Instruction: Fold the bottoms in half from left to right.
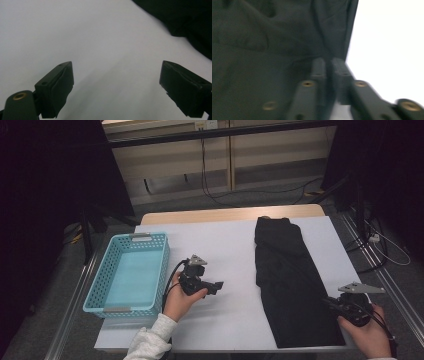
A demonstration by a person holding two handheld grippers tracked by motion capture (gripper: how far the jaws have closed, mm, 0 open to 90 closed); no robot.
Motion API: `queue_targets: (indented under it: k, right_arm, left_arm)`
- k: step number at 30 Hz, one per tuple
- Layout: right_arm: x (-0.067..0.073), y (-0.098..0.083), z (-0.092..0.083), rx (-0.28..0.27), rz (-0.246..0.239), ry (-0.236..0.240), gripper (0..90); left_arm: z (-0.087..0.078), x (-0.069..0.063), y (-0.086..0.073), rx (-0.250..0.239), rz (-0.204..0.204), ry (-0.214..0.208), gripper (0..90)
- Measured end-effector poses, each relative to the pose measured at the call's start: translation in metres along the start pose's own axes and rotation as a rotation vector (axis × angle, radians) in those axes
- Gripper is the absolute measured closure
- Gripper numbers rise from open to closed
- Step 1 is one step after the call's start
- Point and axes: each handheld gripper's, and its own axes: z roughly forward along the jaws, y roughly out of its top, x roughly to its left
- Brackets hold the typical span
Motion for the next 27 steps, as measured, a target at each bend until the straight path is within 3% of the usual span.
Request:
queue_targets:
  k: [3, 12, 15, 18, 21, 23, 27]
  right_arm:
    - [0.0, 0.002, -0.004, -0.007, -0.001, 0.02, 90.0]
    - [-0.002, 0.003, -0.007, -0.007, -0.003, 0.014, 90.0]
    - [-0.001, 0.003, -0.006, -0.037, 0.004, -0.023, 79.2]
    - [0.001, 0.003, -0.002, -0.034, 0.002, -0.025, 77.7]
    - [0.005, 0.002, 0.003, 0.001, -0.009, -0.024, 80.5]
    - [0.006, 0.002, 0.005, -0.002, -0.018, -0.006, 88.9]
    - [0.007, 0.005, 0.006, 0.009, -0.027, -0.002, 90.0]
  left_arm:
    - [0.0, -0.001, 0.0, 0.005, 0.008, -0.006, 11.7]
    - [-0.002, 0.001, 0.001, -0.008, 0.012, -0.002, 11.5]
    - [-0.001, 0.0, 0.001, -0.009, 0.011, 0.002, 11.4]
    - [0.0, -0.001, 0.0, -0.006, 0.009, -0.003, 11.5]
    - [0.0, -0.001, 0.0, 0.001, 0.012, -0.003, 11.5]
    - [0.0, -0.001, 0.0, 0.0, 0.013, -0.004, 11.5]
    - [0.002, -0.002, -0.001, 0.0, 0.01, -0.01, 11.5]
